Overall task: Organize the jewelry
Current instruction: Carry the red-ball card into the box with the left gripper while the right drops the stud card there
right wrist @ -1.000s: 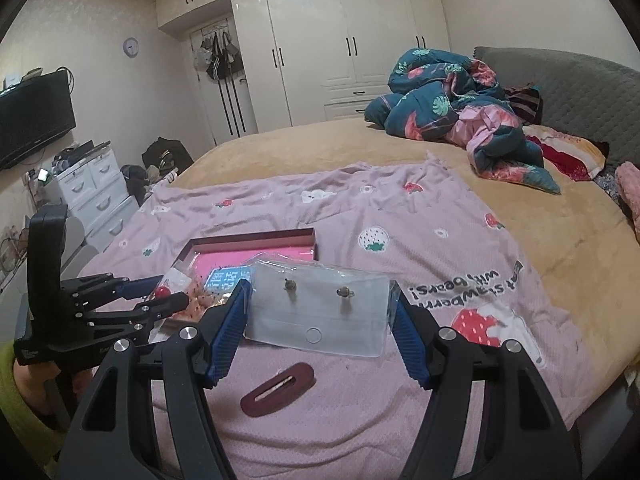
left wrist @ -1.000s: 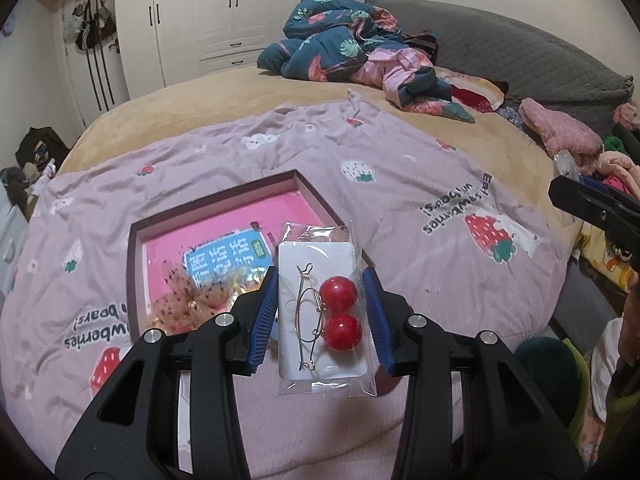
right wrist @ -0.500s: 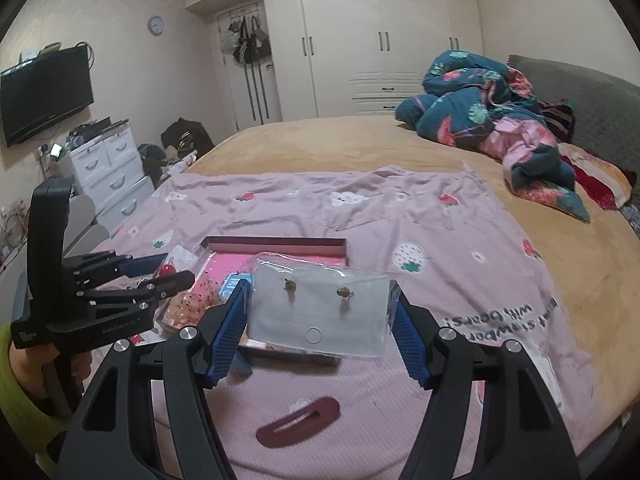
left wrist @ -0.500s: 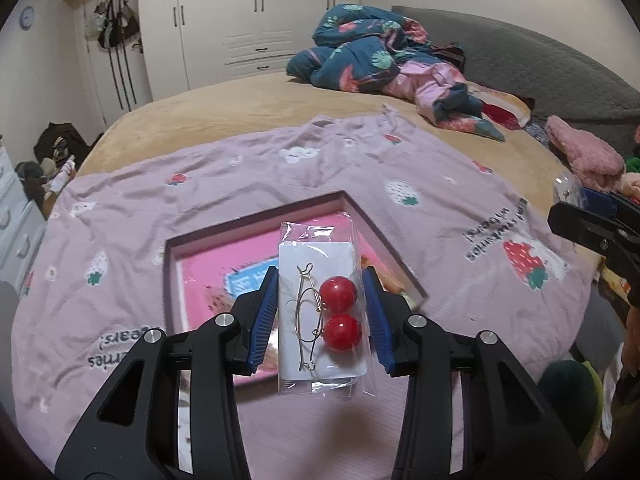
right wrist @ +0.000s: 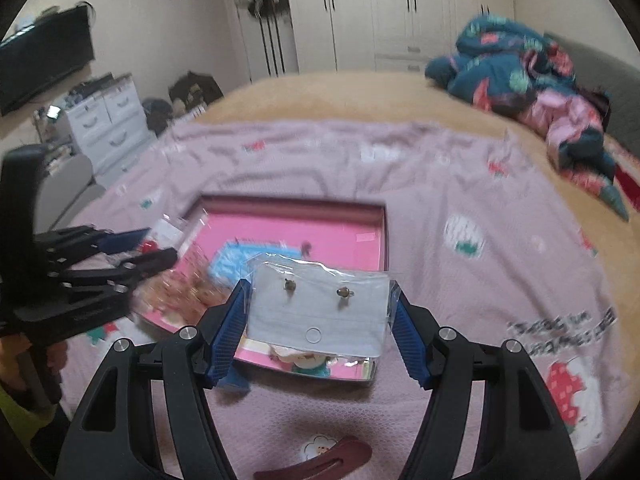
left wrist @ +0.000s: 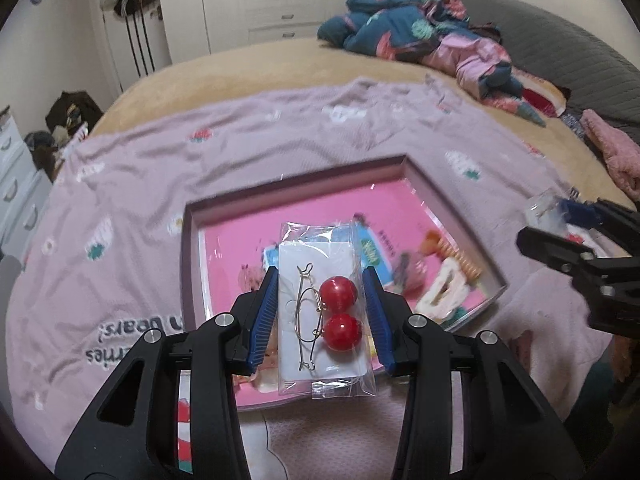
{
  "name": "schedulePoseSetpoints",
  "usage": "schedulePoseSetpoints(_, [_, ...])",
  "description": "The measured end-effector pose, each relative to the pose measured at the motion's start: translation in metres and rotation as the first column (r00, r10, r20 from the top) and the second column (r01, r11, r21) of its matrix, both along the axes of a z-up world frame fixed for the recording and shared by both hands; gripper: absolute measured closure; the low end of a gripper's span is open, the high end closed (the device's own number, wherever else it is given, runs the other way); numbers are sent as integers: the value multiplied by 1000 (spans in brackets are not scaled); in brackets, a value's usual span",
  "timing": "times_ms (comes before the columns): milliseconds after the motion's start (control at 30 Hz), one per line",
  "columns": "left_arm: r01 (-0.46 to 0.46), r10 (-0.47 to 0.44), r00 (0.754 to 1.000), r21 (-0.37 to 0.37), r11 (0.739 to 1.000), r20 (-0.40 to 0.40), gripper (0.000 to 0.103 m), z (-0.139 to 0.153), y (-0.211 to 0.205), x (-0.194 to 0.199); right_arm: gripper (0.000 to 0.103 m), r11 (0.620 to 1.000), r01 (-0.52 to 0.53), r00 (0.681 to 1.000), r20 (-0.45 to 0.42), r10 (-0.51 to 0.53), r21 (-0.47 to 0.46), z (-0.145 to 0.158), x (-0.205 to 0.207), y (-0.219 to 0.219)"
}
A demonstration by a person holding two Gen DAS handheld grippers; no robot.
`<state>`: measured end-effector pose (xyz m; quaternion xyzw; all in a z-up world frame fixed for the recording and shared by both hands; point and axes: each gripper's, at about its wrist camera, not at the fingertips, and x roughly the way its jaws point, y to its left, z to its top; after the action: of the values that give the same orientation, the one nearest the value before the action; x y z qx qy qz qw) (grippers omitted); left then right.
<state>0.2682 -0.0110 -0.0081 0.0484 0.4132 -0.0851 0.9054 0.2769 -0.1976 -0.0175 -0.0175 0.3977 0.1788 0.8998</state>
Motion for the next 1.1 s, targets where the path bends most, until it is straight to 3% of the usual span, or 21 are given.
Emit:
schedulePoseSetpoints(267, [-37,37,997,-3,999,-67,68,-32,16,8,33,999,-4,996,-87,0,-35,-48,21,18])
schedulePoseSetpoints(433, [-43,43,997,3,999,-61,55,-31,19,4,16,1000,14,998,-68,-14,-13,-42,14,15])
schedulePoseSetpoints(800, [-19,19,1000,-9,1000,-2,40,-3,2,-21,10,994,109,994,-22,-109,31,-10,-44,-35])
schedulePoseSetpoints(1100, [-4,4,1000,-13,1000,0,29,-3,-12,-49,9,987,160,984,-81,-157,35,-26,-90,-55])
